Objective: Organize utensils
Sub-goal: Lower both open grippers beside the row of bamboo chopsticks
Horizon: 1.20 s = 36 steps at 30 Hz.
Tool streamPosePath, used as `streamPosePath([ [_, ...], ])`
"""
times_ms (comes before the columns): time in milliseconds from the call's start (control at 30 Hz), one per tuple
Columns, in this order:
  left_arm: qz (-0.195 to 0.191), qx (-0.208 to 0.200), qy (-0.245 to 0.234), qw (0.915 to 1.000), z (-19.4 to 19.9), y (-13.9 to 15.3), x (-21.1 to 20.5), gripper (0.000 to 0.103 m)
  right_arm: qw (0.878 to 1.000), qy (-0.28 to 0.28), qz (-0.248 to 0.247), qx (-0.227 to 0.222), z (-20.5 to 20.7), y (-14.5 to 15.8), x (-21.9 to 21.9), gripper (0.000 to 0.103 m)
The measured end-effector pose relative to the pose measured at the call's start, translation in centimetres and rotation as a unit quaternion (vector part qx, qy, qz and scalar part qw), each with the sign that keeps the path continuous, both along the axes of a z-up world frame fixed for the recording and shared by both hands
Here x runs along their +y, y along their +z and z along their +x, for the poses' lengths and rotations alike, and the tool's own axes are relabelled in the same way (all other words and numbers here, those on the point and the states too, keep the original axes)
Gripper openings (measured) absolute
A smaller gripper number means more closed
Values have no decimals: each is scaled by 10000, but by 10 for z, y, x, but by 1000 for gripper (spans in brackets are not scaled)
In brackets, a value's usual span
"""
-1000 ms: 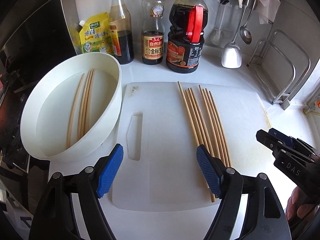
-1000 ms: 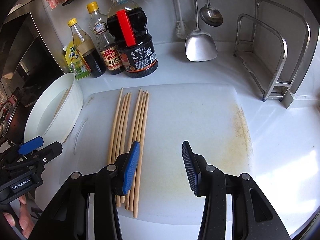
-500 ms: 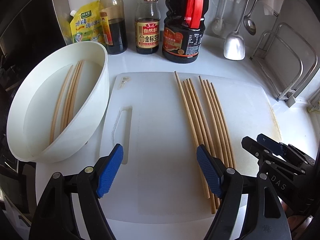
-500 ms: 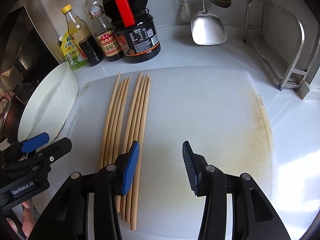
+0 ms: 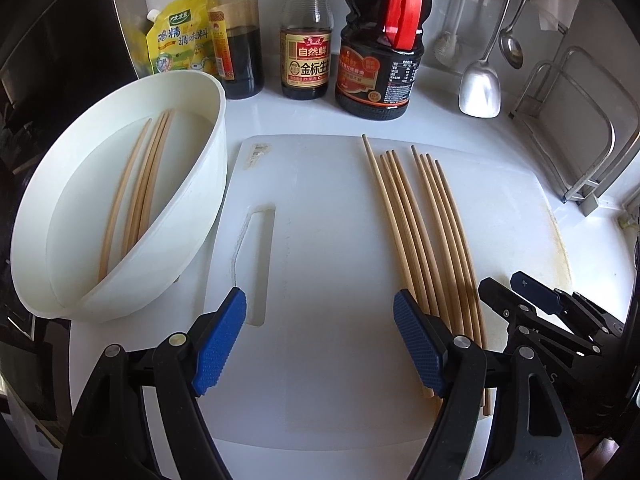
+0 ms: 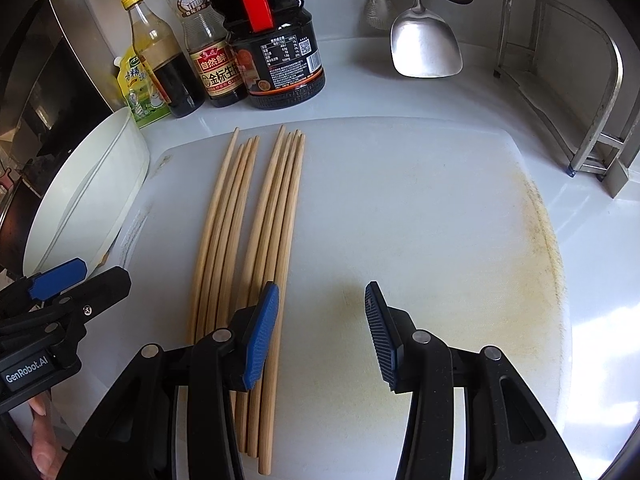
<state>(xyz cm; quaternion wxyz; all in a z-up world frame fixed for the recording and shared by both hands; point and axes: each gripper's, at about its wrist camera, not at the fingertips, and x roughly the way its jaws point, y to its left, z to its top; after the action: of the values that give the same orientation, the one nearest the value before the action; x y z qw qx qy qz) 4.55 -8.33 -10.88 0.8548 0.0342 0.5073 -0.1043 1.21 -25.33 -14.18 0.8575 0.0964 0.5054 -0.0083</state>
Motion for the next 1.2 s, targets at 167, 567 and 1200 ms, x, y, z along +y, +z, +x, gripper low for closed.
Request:
streamPosePath([
  [167,1,3,-5,10000,1,1,1,75,9998,62,-168,0,-2,0,5,44],
  [567,0,18,25,10000,1,-1,2,75,9987,122,-489,52,1,2,14,46],
  [1200,32,36,16,10000,2,0,-2,75,9961,231,-846,100,8,4,22,47],
])
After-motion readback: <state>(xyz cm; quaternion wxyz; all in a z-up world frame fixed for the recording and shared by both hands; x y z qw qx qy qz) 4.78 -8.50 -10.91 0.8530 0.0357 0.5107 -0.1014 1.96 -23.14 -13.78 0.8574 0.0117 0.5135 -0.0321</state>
